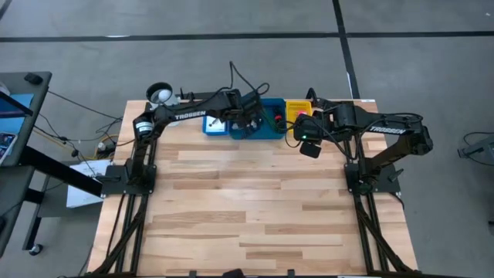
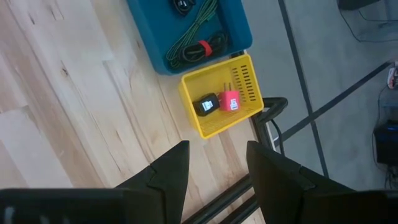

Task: Pick and place items into bin
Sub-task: Put the white charger cable into the blue bin, then return to Home Position

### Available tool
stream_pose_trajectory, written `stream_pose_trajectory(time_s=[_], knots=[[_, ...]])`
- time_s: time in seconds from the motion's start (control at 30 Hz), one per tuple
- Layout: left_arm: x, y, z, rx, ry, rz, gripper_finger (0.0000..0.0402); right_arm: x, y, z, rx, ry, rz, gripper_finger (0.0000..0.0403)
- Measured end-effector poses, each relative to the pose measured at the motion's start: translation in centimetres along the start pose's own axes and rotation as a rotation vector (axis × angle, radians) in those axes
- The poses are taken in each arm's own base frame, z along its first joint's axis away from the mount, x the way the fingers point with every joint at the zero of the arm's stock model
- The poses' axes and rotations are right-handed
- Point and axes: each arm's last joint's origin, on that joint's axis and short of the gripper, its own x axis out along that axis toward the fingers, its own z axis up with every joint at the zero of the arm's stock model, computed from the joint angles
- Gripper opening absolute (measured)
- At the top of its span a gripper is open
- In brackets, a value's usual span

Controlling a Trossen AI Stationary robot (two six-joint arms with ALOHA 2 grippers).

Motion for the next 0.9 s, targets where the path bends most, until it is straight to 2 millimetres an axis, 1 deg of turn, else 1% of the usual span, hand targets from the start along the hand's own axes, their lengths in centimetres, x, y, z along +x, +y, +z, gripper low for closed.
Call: stream_pose_trajectory(time_s=[0.13, 0.23, 0.3, 0.33, 0.4, 0.47, 0.6, 0.67, 0.73, 0.8, 0.9], knots=[[0.0, 0.0, 0.0, -0.012, 0.002, 0.015, 0.0155, 0.0, 0.0, 0.1, 0.002, -0.006, 0.001, 0.0157], [-0.1, 0.0, -0.2, -0.019, 0.024, 0.014, 0.0175, 0.0, 0.0, 0.2, -0.037, -0.022, 0.004, 0.0161], [-0.9, 0.0, -0.5, -0.041, 0.036, 0.012, 0.0181, 0.0, 0.1, 0.4, -0.052, -0.035, 0.008, 0.0162], [-1.7, 0.2, -0.5, -0.059, 0.027, 0.015, 0.0182, 0.0, 0.1, 0.4, -0.056, -0.037, 0.009, 0.0162], [-3.8, 0.6, -0.6, -0.098, -0.010, 0.031, 0.0183, -0.1, 0.3, 0.3, -0.070, -0.032, 0.010, 0.0161], [-6.7, 1.1, -0.8, -0.139, -0.072, 0.050, 0.0182, -0.2, 0.3, 0.3, -0.072, -0.034, 0.012, 0.0159], [-13.8, 2.1, -1.5, -0.237, -0.261, 0.082, 0.0181, -0.2, 0.5, 0.3, -0.035, -0.034, 0.059, 0.0157], [-17.5, 2.0, -2.4, -0.275, -0.379, 0.102, 0.0181, -0.2, 0.6, 0.8, 0.000, -0.073, 0.075, 0.0158], [-20.6, 1.6, -3.8, -0.305, -0.484, 0.130, 0.0181, -0.4, 0.6, 1.2, 0.034, -0.125, 0.101, 0.0159], [-23.2, 1.1, -5.5, -0.344, -0.582, 0.155, 0.0181, -0.8, 0.7, 1.6, 0.061, -0.190, 0.143, 0.0161], [-25.7, 0.4, -8.7, -0.386, -0.697, 0.158, 0.0181, -1.6, 1.0, 2.5, 0.088, -0.315, 0.224, 0.0162]])
